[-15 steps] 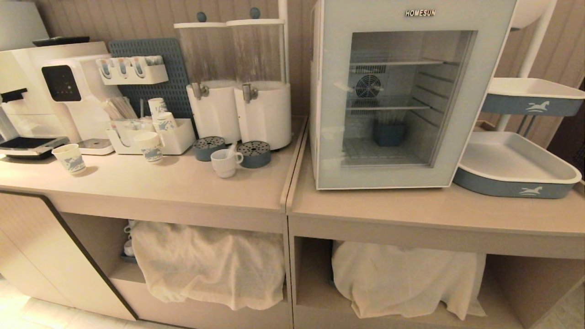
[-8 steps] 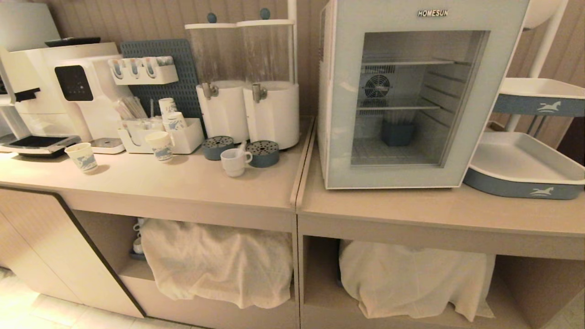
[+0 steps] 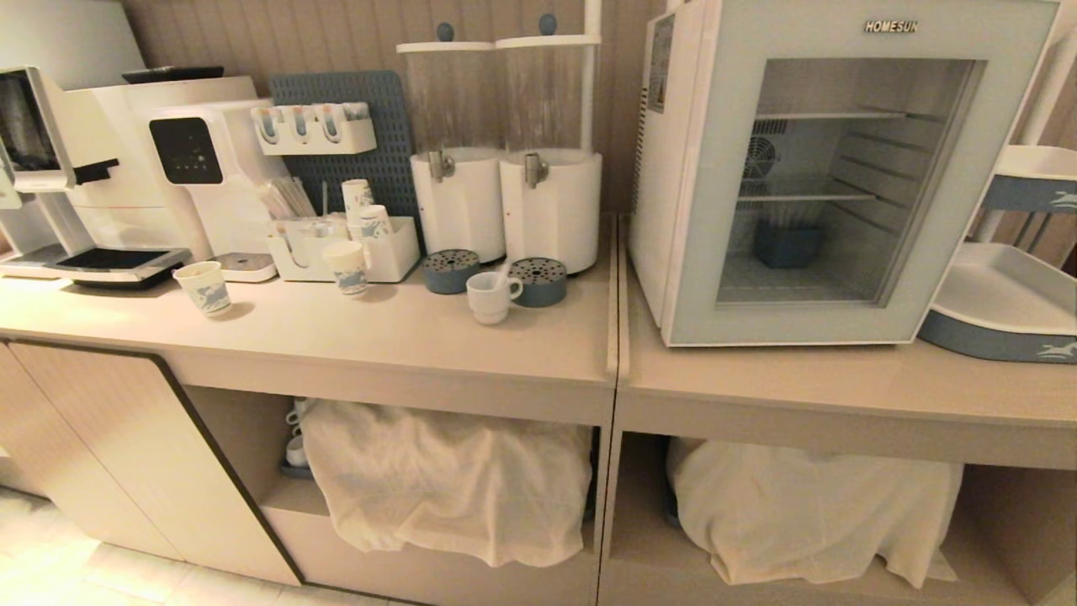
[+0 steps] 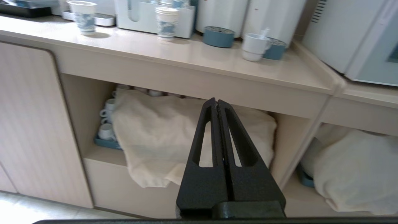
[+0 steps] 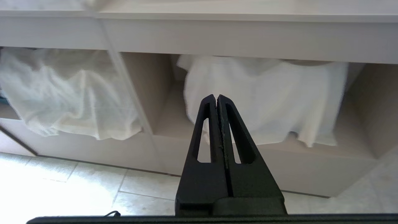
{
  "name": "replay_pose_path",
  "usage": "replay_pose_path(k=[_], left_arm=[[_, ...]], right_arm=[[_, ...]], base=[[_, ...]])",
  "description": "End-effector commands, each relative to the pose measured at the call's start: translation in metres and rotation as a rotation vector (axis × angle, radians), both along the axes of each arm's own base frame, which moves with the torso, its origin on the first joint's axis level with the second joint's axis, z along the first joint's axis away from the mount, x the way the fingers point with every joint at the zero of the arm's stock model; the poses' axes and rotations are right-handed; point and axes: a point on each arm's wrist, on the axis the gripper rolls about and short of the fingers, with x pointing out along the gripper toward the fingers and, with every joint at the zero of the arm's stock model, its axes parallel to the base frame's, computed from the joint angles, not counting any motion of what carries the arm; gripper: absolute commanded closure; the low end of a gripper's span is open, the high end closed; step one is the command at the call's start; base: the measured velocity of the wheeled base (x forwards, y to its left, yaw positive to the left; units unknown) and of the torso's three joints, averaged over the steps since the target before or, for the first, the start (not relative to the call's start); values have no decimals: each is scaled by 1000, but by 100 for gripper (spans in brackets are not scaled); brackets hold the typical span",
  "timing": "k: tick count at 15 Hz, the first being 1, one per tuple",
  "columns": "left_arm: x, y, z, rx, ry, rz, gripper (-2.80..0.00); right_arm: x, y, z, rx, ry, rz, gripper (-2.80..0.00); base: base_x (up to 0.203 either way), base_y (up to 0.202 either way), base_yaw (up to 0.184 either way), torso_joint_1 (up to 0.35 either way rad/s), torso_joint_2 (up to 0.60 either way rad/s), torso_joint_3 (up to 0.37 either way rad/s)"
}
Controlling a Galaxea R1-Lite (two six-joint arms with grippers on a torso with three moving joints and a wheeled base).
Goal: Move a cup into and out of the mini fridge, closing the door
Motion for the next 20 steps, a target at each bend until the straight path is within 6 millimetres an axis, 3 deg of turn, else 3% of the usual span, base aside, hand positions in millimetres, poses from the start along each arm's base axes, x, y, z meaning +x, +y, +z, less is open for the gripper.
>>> replay_pose_path(k=[1,20], left_arm=[[3,0,-11,-1,34,0,0],[3,0,-11,-2,34,0,0]], right_arm=[[0,0,0,0,4,1,0],[0,0,0,6,2,-2,0]], base=[[0,189,3,2,-1,2],[0,192,-1,1,3,3]])
